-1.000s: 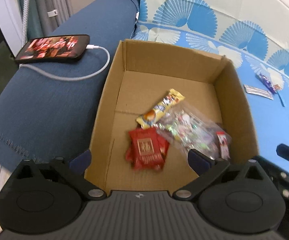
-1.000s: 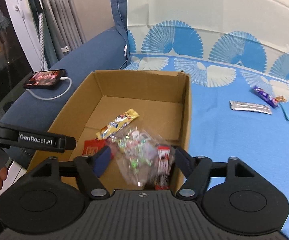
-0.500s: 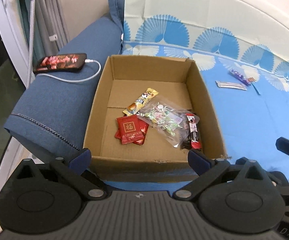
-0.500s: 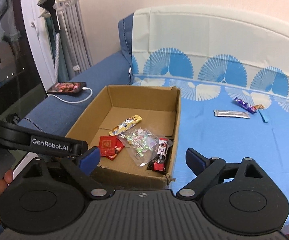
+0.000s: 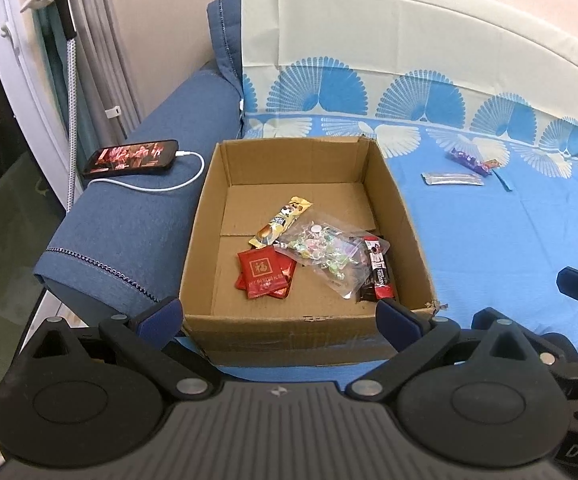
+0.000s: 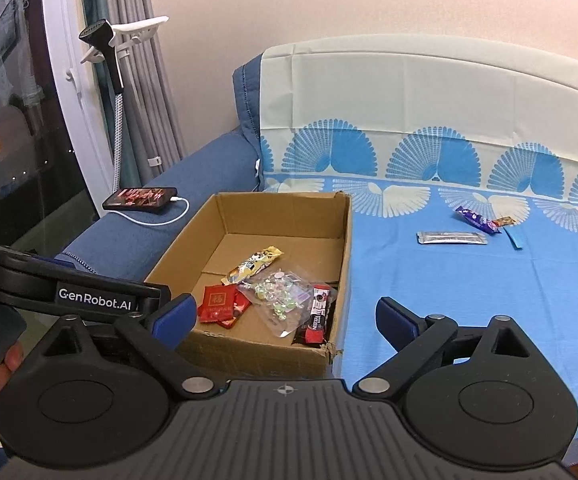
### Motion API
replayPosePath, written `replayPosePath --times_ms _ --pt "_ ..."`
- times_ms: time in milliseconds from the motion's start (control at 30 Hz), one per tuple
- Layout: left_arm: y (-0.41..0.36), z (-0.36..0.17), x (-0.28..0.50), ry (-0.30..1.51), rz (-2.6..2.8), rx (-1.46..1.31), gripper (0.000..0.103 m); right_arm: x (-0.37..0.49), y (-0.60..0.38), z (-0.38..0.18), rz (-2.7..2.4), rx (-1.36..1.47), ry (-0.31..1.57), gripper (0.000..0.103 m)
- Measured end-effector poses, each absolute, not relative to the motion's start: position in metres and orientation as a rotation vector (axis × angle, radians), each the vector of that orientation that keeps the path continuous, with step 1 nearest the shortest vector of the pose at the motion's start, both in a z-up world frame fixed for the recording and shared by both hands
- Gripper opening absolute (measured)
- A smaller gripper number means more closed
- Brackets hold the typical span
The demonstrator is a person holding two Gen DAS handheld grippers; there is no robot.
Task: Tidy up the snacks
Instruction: 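Move both tools from the box toward the silver bar and blue stick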
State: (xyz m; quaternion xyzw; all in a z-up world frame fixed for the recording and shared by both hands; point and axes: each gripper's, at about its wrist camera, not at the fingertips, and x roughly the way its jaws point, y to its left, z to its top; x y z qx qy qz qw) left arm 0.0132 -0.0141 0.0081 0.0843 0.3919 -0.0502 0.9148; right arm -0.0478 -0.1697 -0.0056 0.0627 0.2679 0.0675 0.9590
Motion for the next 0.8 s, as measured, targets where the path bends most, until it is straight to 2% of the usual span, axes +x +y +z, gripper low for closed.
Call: replayPosePath --times_ms 367,800 --pt "-0.057 -0.002 0.038 0.848 -0.132 0.253 0.103 -0.036 -0.203 -0.023 0.098 0.217 0.566 0.098" --pt "-0.208 -0.014 0.126 0.85 -0.376 0.407 0.103 0.01 -0.353 -0.051 -0.183 0.319 0.563 0.099"
